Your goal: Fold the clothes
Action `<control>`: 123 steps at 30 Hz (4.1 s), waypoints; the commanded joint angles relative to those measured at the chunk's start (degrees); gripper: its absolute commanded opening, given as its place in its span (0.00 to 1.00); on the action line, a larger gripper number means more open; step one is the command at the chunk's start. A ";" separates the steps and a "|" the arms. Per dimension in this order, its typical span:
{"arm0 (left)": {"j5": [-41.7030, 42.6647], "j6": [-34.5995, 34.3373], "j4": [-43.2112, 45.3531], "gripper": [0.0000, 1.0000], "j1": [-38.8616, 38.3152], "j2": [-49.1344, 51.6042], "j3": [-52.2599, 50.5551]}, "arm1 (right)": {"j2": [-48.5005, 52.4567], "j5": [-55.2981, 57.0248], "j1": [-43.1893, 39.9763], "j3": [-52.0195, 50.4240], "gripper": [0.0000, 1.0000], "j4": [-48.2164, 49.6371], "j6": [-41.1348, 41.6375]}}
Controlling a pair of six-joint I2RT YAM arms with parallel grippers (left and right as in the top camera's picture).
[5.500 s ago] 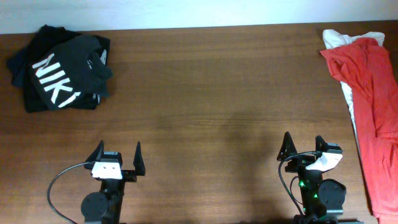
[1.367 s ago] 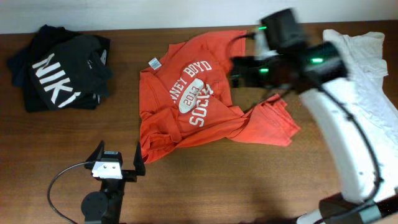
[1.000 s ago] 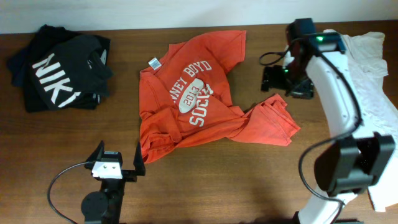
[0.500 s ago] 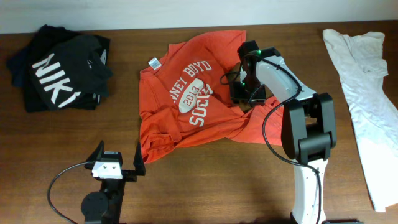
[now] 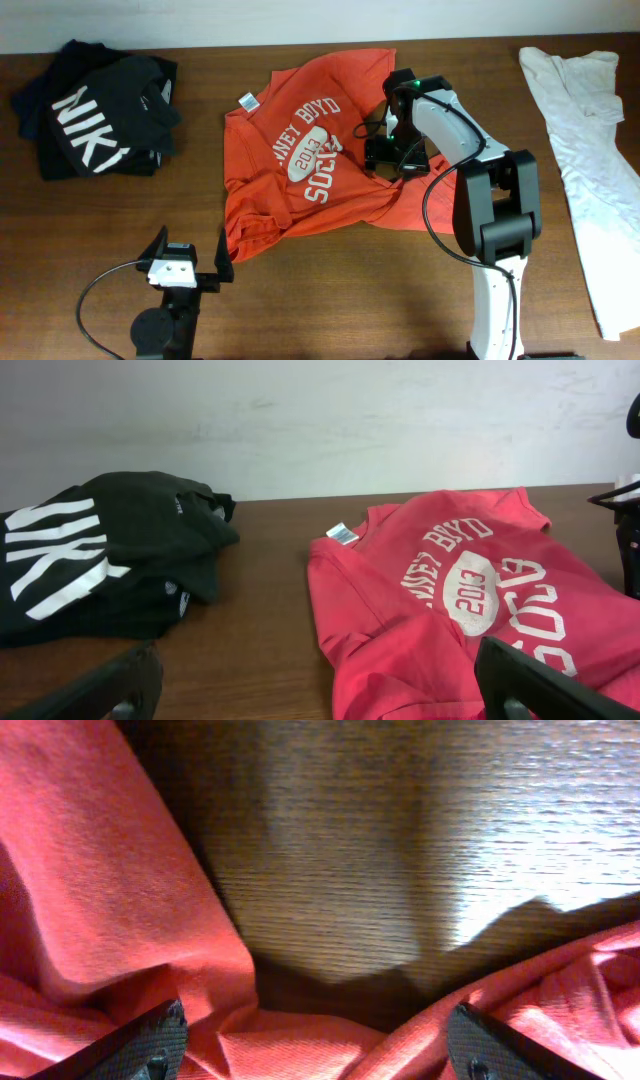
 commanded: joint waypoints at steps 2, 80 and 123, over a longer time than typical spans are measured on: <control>-0.42 -0.37 -0.02 0.99 -0.26 -0.37 -0.42 | -2.12 -1.68 0.28 0.22 0.84 0.04 -0.57; -0.42 -0.37 -0.02 0.99 -0.26 -0.37 -0.42 | -7.91 26.93 -2.36 14.23 0.04 -28.52 13.05; 21.40 7.50 -22.97 0.99 -0.28 31.54 39.26 | -58.58 11.98 -11.91 -42.93 0.99 -3.19 21.07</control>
